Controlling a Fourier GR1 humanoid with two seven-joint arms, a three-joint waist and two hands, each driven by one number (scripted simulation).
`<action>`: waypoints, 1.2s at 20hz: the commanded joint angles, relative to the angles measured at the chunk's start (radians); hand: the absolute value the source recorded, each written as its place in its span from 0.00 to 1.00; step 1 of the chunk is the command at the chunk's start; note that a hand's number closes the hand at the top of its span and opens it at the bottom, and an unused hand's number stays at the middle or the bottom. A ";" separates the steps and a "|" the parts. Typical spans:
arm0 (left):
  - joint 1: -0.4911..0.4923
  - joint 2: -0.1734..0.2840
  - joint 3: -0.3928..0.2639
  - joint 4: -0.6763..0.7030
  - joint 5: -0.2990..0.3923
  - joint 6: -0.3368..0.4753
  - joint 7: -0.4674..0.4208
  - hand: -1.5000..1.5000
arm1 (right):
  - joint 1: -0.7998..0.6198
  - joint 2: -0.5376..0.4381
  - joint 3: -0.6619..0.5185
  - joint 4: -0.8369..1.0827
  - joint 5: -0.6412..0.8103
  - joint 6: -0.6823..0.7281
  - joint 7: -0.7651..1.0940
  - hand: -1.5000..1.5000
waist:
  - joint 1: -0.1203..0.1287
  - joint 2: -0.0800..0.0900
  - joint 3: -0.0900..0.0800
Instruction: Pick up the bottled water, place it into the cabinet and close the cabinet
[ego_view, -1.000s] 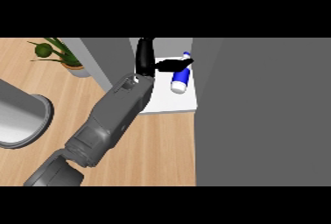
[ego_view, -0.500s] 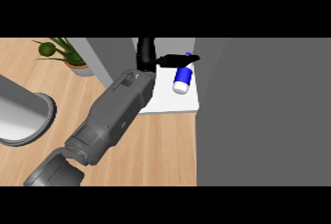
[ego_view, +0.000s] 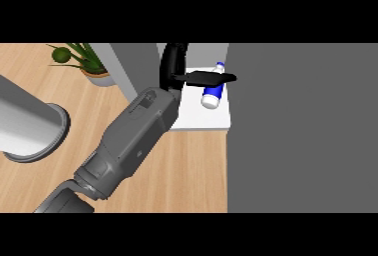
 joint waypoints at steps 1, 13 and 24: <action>0.081 0.000 -0.093 -0.162 0.043 0.044 0.070 0.00 | 0.009 0.018 0.041 -0.140 -0.047 -0.030 0.086 0.00 | 0.010 -0.006 0.000; 0.412 0.026 -0.222 -0.644 -0.042 0.128 0.150 0.00 | 0.026 0.018 0.061 -0.201 -0.041 -0.064 0.137 0.00 | 0.025 -0.005 0.000; 0.822 0.196 -0.347 -1.046 -0.058 0.090 0.157 0.00 | 0.014 -0.113 0.151 -0.152 0.018 0.065 0.163 1.00 | 0.036 -0.006 -0.001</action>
